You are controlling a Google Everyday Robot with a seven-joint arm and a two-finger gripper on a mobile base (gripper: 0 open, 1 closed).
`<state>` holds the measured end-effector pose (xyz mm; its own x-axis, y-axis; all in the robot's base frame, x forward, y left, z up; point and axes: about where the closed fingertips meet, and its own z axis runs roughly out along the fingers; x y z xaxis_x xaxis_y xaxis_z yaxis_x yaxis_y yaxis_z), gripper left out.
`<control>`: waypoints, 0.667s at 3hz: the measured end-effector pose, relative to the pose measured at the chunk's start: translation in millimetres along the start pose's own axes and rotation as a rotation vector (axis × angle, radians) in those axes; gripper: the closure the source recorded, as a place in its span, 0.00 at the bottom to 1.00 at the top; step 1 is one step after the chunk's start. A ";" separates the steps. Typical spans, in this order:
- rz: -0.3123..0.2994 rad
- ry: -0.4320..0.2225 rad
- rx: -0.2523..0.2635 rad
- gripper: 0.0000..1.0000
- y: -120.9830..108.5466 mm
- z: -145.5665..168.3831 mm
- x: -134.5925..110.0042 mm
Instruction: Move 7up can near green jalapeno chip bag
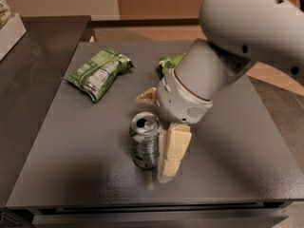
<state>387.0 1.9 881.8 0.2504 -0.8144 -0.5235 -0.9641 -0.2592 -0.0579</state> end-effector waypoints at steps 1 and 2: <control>-0.017 -0.023 -0.033 0.00 5.0 11.8 -7.2; -0.011 -0.064 -0.032 0.18 1.3 8.1 -15.5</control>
Offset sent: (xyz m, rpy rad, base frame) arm -0.0009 0.0212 0.0095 0.1066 0.0596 0.0191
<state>381.2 18.4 882.9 0.2537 -0.7768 -0.5763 -0.9578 -0.2849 -0.0376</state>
